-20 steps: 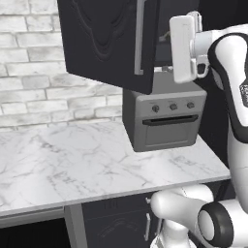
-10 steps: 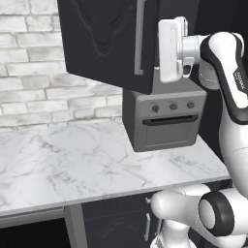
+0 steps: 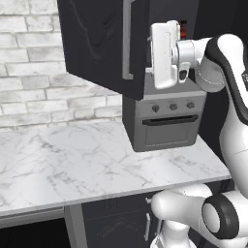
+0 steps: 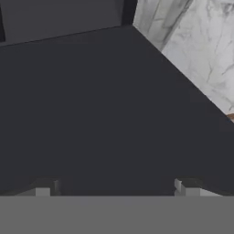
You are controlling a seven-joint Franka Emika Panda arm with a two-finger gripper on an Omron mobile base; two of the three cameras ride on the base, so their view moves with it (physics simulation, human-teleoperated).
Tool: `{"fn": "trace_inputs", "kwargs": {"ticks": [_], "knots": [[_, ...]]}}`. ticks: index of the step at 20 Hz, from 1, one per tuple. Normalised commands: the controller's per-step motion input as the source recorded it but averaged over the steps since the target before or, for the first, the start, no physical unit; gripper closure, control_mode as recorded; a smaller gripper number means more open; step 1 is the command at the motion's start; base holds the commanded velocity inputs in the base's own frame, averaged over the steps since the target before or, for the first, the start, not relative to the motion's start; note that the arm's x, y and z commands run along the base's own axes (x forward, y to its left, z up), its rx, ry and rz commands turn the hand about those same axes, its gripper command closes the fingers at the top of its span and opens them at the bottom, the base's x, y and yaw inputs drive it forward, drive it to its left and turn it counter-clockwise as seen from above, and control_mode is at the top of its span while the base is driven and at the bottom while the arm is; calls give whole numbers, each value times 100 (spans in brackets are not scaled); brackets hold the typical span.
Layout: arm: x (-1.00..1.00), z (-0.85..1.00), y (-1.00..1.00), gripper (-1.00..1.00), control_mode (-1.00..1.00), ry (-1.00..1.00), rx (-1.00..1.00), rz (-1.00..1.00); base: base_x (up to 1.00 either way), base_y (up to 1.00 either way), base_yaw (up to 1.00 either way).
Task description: Move the ketchup and condiment bottle from the cabinet to the dining counter.
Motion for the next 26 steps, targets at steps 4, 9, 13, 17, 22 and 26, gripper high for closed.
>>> {"fn": "trace_inputs", "kwargs": {"ticks": [4,9,13,17,22,26], "knots": [[-38,-5,51,-100,-100,-1,3,11,0,0,0],[-22,-1,56,-100,-100,-8,0,0,0,0,0],[-11,-2,51,-100,-100,0,0,0,0,0,0],[-13,-12,59,-100,-100,0,0,0,0,0,0],[-6,-10,47,-100,-100,0,0,0,0,0,0],[0,-8,29,-100,-100,1,0,0,0,0,0]]}}
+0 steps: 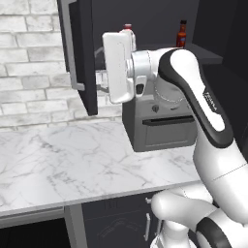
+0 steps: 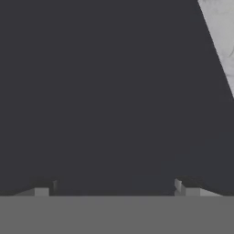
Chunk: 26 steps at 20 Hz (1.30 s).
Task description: Move the ketchup and condiment bottle from the cabinet to the dining counter.
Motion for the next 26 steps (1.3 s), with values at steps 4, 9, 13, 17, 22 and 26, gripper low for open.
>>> {"fn": "trace_inputs", "kwargs": {"ticks": [4,9,13,17,22,26], "knots": [[1,-2,16,-100,-100,0,0,0,0,0,0],[13,0,-14,-100,-100,9,0,-6,0,0,0],[19,0,-42,-100,-100,16,0,-11,0,0,0],[12,0,-53,-100,-100,6,0,-6,0,0,0],[-4,10,-46,-100,-100,1,-6,-1,0,0,0],[-15,12,-36,-100,-100,-5,-19,0,0,0,0]]}}
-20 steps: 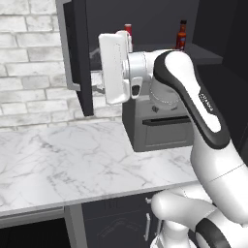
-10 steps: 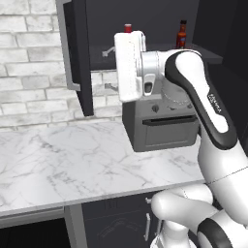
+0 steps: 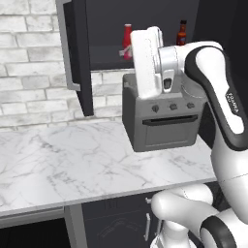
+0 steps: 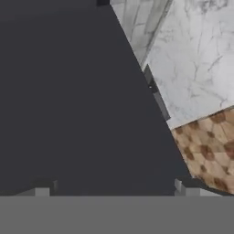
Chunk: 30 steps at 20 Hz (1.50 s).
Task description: Move the ketchup and condiment bottle from the cabinet to the dining counter.
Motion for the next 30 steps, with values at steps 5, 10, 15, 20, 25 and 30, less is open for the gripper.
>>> {"fn": "trace_inputs", "kwargs": {"ticks": [5,10,15,20,25,30], "knots": [[-3,4,-32,-100,-100,-17,-32,0,0,0,0],[12,-1,-24,-100,-100,-28,-37,-2,0,0,0],[23,-1,-29,-100,-100,-28,-38,-8,0,0,0],[27,-7,-42,-100,-100,-28,-27,-9,0,0,0],[19,-6,-46,-100,-100,-28,-12,-2,0,0,0],[27,0,-35,-100,-100,-16,0,0,0,0,0]]}}
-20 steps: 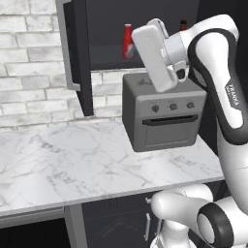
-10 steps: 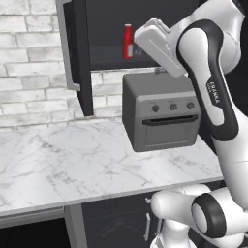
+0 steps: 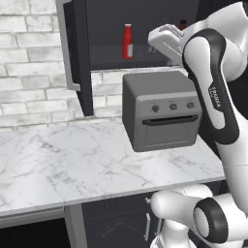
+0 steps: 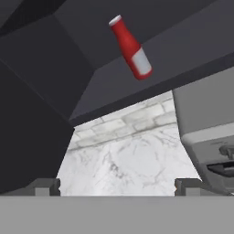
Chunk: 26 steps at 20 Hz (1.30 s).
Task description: Move the ketchup and condiment bottle from the cabinet to the dining counter.
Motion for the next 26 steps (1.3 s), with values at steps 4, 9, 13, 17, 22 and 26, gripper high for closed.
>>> {"fn": "trace_inputs", "kwargs": {"ticks": [4,9,13,17,22,26], "knots": [[28,9,-22,-100,-100,0,0,0,0,0,0],[35,9,-3,-100,-100,-5,-7,0,0,0,0],[31,1,1,-100,-100,-20,-18,0,0,0,0],[32,0,0,-100,-100,-25,-22,0,0,0,0],[40,3,3,-100,-100,-2,-14,0,0,0,0],[32,15,3,-100,-100,8,-13,0,0,0,0]]}}
